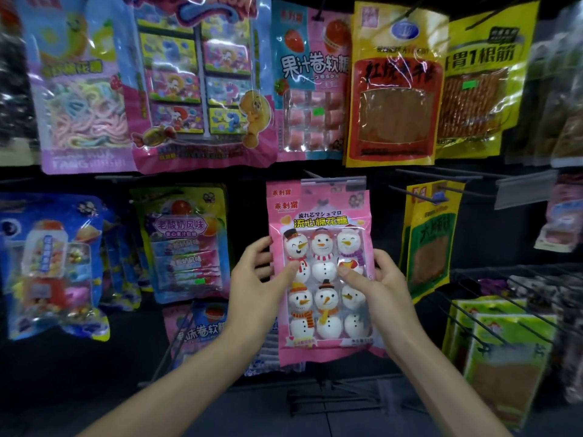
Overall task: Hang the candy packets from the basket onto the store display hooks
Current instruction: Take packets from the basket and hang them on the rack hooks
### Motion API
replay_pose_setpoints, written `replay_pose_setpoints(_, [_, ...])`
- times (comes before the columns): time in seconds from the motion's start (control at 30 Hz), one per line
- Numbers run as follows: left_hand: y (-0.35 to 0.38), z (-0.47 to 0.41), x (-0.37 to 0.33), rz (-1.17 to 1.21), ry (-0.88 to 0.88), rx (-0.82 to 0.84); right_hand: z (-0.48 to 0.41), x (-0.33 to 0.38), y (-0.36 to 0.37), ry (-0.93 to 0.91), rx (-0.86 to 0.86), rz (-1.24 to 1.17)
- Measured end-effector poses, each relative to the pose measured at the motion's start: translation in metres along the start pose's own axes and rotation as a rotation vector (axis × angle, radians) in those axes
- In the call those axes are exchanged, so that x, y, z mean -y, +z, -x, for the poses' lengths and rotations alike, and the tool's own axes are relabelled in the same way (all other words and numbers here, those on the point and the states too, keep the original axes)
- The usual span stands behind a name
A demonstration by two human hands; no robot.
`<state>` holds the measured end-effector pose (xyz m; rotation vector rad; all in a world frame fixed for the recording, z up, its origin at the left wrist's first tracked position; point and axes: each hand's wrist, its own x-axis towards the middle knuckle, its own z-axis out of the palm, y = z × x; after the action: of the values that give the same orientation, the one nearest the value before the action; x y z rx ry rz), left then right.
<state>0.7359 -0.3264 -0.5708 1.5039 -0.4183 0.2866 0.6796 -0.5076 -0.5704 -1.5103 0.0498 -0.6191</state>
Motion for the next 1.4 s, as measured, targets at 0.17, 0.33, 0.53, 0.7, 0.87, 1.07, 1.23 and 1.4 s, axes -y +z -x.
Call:
replay_pose_setpoints(0.17, [0.002, -0.01, 0.013, 0.026, -0.044, -0.023, -0.014, -0.009, 0.0, 0.059, -0.032, -0.085])
replay_pose_setpoints(0.33, [0.009, -0.023, 0.015, 0.077, -0.031, -0.105, -0.028, -0.018, 0.002, -0.05, -0.077, 0.046])
replay_pose_setpoints(0.53, [0.018, -0.042, 0.024, 0.028, 0.007, -0.163, -0.051, -0.032, 0.01, -0.164, -0.211, 0.274])
replay_pose_setpoints(0.7, [0.024, -0.058, 0.034, 0.0, 0.03, -0.226, -0.065, -0.038, 0.016, -0.154, -0.257, 0.3])
replay_pose_setpoints(0.87, [0.028, -0.068, 0.04, -0.024, 0.052, -0.269, -0.065, -0.049, 0.024, -0.225, -0.27, 0.313])
replay_pose_setpoints(1.07, [0.03, -0.073, 0.042, -0.051, 0.093, -0.28, -0.067, -0.053, 0.026, -0.233, -0.221, 0.337])
replay_pose_setpoints(1.23, [0.031, -0.073, 0.044, -0.053, 0.103, -0.269, -0.068, -0.057, 0.026, -0.221, -0.188, 0.323])
replay_pose_setpoints(1.4, [0.027, -0.068, 0.048, -0.057, 0.097, -0.268, -0.068, -0.061, 0.027, -0.208, -0.198, 0.321])
